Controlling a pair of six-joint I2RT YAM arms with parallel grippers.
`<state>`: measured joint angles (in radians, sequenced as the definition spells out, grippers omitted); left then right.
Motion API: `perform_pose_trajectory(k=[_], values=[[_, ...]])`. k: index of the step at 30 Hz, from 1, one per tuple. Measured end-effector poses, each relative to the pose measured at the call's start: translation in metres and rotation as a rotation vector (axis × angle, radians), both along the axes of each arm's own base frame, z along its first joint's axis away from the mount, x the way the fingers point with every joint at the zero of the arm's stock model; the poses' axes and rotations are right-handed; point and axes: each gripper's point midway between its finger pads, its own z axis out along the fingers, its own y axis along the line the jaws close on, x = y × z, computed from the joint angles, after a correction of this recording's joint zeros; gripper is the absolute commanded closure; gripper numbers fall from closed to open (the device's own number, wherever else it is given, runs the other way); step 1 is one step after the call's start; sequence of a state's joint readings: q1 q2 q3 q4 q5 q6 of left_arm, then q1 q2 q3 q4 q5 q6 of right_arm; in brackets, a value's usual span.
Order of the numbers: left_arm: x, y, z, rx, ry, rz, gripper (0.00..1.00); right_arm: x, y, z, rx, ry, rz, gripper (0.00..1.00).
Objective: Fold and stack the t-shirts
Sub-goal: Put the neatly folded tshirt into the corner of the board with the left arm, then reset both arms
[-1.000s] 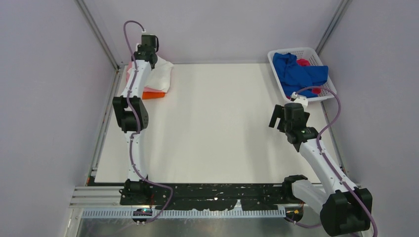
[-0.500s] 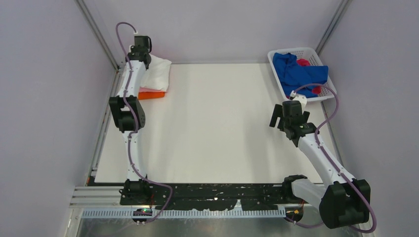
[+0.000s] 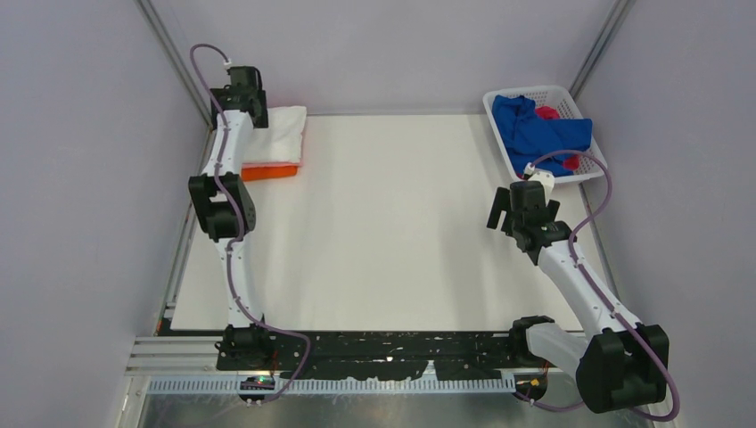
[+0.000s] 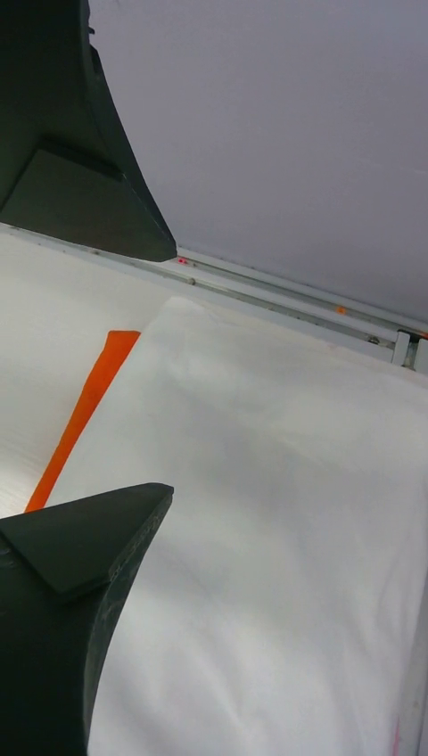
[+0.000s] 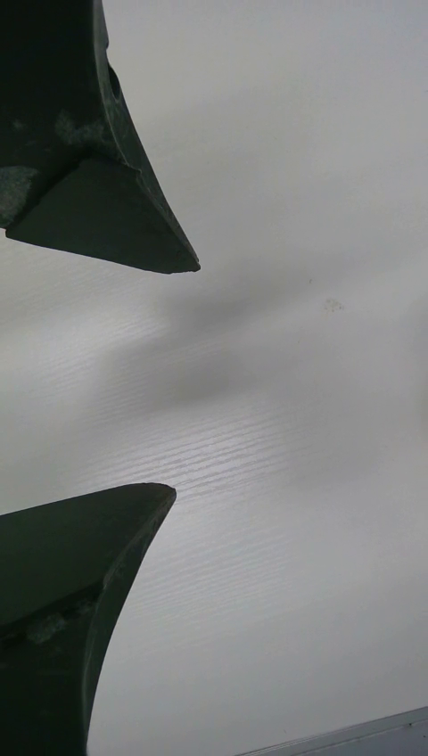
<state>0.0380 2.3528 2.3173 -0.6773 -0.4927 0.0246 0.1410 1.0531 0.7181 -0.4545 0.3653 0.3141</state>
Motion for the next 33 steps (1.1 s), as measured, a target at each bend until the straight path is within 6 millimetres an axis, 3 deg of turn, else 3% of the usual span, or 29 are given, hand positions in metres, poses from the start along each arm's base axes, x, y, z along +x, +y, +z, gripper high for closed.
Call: perform_pose_trajectory(k=[5,10,13,16,20,26,29,33], values=[[-0.011,-0.010,0.020,-0.082,-0.056,0.011,0.00,-0.001,0.000,0.005,0.005,-0.018,0.002,0.05],[-0.024,-0.034,0.070,-0.237,-0.188,-0.005,0.00,-0.001,0.005,0.013,0.029,-0.048,0.021,0.04],[-0.049,-0.055,0.091,-0.346,-0.241,-0.027,0.00,0.000,0.010,0.019,0.053,-0.076,0.042,0.04],[-0.087,-0.078,0.095,-0.428,-0.254,-0.047,0.00,0.003,0.016,0.028,0.083,-0.127,0.062,0.05],[-0.150,-0.130,0.074,-0.515,-0.242,-0.128,0.00,0.001,0.024,0.032,0.125,-0.172,0.087,0.05],[-0.249,-0.210,0.018,-0.600,-0.160,-0.306,0.00,-0.002,0.034,0.021,0.178,-0.188,0.120,0.05],[-0.291,-0.229,-0.016,-0.627,-0.101,-0.361,0.00,-0.005,0.038,0.013,0.201,-0.185,0.131,0.04],[-0.324,-0.226,-0.050,-0.639,-0.053,-0.340,0.00,-0.005,0.042,0.005,0.221,-0.188,0.138,0.05]])
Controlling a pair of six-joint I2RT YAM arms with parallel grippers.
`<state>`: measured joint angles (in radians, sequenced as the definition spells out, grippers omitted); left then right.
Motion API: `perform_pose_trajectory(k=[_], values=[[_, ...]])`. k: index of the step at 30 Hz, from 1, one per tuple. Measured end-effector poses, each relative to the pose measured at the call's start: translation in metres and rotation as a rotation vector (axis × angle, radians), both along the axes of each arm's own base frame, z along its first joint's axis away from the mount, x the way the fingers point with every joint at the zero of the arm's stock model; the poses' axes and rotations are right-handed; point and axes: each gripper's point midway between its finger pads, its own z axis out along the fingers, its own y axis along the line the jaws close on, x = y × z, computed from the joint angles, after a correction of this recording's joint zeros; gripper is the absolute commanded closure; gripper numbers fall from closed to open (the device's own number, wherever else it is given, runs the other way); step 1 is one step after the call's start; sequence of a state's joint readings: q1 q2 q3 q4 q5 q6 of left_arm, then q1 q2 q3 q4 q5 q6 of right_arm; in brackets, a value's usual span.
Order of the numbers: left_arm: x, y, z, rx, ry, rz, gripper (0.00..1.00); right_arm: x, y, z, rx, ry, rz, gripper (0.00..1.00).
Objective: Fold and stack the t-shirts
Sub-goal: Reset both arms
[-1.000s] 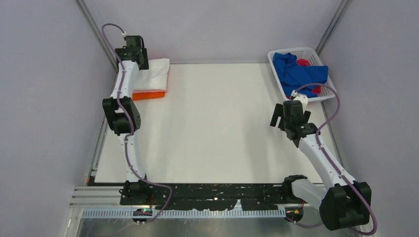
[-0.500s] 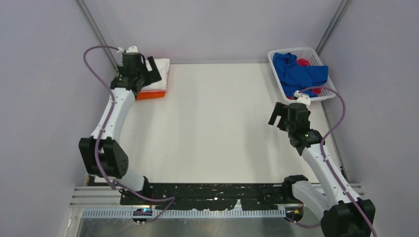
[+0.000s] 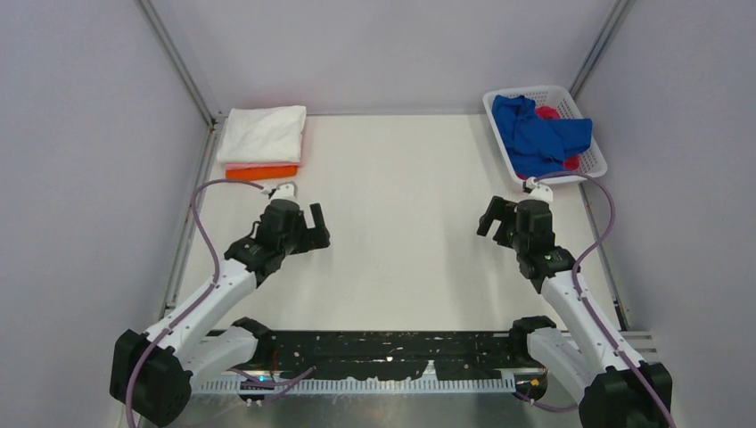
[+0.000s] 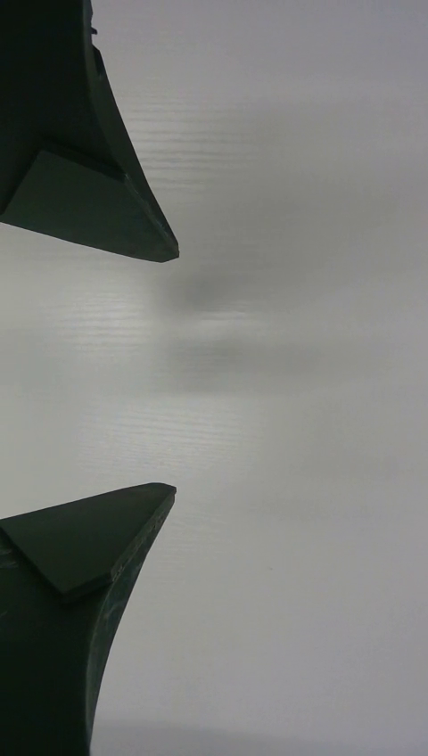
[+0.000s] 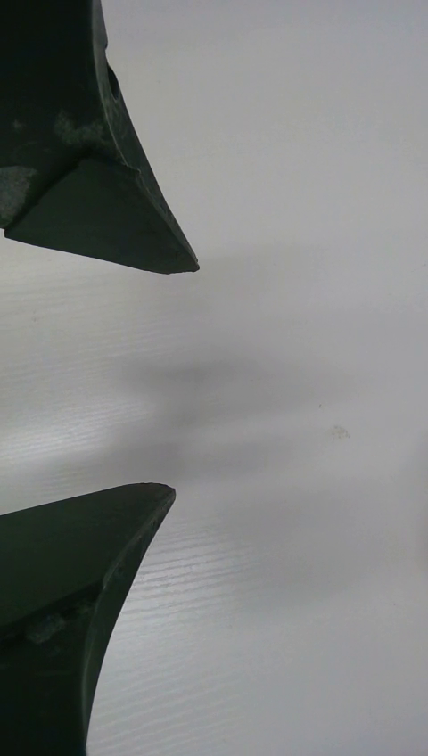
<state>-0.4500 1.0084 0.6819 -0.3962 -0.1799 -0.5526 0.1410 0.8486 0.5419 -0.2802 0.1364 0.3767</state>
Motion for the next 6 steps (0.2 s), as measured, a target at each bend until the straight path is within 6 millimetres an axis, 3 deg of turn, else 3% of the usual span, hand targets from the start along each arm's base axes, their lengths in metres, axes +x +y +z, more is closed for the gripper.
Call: perform_pose_trajectory(k=[2,6], values=[[-0.0055,0.0047,-0.0052,-0.006,0.003,0.025,0.00,-0.0006,0.0012,-0.0042,0.007,0.002,0.003,0.05],[-0.0036,0.0077,0.0033,-0.023,-0.035,0.055,0.00,-0.0001,0.0049,-0.0107,0.027,0.000,0.011,0.05]])
